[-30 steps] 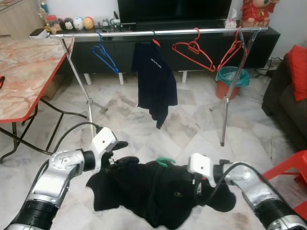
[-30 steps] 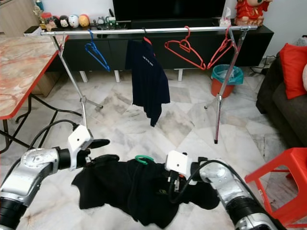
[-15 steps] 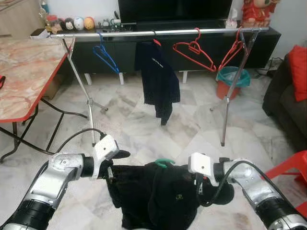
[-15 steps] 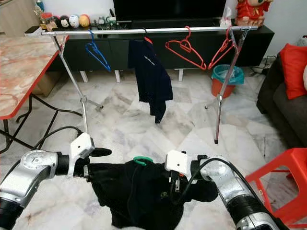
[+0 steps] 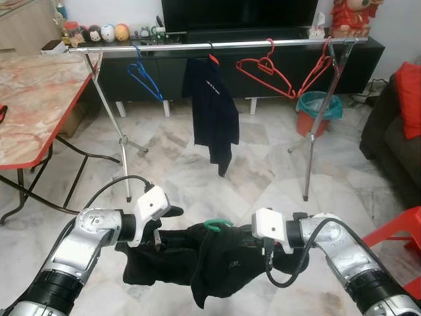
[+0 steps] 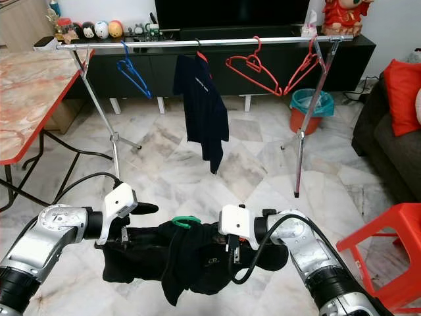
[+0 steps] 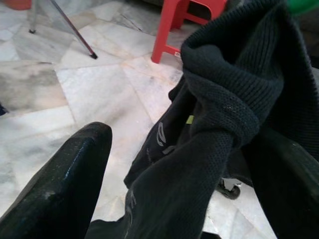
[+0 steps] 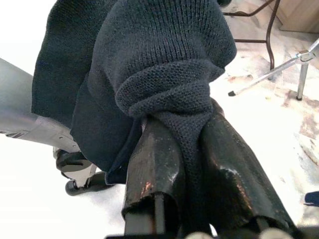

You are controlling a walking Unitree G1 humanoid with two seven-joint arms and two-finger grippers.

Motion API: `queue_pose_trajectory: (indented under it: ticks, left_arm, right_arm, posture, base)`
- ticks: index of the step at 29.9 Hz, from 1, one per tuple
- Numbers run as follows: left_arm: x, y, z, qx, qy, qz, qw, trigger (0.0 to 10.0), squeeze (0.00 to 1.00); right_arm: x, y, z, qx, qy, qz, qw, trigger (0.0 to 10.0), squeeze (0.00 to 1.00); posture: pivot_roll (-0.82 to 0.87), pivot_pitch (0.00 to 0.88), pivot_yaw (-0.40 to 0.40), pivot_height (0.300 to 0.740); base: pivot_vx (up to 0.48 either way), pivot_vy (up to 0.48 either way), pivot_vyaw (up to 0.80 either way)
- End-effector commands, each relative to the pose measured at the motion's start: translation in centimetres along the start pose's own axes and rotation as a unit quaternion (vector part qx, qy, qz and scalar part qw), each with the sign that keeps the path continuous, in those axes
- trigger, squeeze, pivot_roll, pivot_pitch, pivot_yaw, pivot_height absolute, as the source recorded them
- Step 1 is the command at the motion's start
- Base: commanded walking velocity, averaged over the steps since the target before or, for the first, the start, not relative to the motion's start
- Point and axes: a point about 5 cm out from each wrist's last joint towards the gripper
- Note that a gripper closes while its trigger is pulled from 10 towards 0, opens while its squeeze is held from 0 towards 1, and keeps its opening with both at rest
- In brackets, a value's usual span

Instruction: Hang hanger

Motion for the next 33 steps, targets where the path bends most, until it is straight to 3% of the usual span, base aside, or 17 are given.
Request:
queue_pose_trajectory:
  ticks: [1,15,16,17,18,19,33]
  left_arm:
    - [-0.1,-0.1,0.1,0.0,-0.009,-0.01,1.0,10.0,0.0]
    - [0.7,-0.4,0.6,-0.009,-0.029,-0.011,0.999,10.0,0.0]
    - [0.7,-0.4,0.7,-0.01,-0.03,-0.011,0.999,9.7,0.0]
    - [0.8,-0.4,0.7,-0.011,-0.032,-0.01,0.999,6.1,0.0]
    - [0.8,-0.3,0.7,-0.013,-0.036,-0.008,0.999,1.3,0.0]
    - [0.8,-0.3,0.8,-0.014,-0.038,-0.007,0.999,0.0,0.0]
    - [0.9,-0.4,1.4,-0.026,-0.07,-0.012,0.997,0.0,0.0]
  right_arm:
    - [0.1,1.0,0.4,-0.012,-0.005,0.024,1.0,10.0,0.0]
    - [0.8,1.8,0.3,-0.014,0.001,0.04,0.999,10.0,0.0]
    - [0.8,1.8,0.3,-0.014,0.002,0.041,0.999,10.0,0.0]
    - [0.9,1.9,0.3,-0.014,0.002,0.041,0.999,10.0,0.0]
    - [0.9,1.8,0.3,-0.013,0.002,0.041,0.999,10.0,0.0]
    - [0.9,1.8,0.3,-0.013,0.002,0.041,0.999,10.0,0.0]
    - [1.0,1.7,0.5,-0.011,-0.005,0.033,0.999,10.0,0.0]
  posture:
    - [-0.04,0.006,0.073,0.74]
    - [-0.04,0.0,0.071,0.74]
    - [-0.04,0.0,0.071,0.74]
    - [-0.04,0.0,0.071,0.74]
    - [-0.04,0.0,0.071,0.74]
    - [-0.04,0.0,0.071,0.74]
    - [-0.04,0.0,0.071,0.74]
  base:
    - [0.0,0.0,0.0]
    - [0.0,0.0,0.0]
    - [0.0,0.0,0.0]
    - [0.0,0.0,0.0]
    - [0.0,0.0,0.0]
    - [0.0,0.0,0.0]
    - [0.0,0.0,0.0]
Point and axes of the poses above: a point about 5 cm out from each wrist's last joint towards the gripper, its own x axis pointing out of the wrist towards the gripper, its own y axis along the axis of the wrist's last joint, z = x × y, and after that the axes turned 10 degrees about -x, right-handed
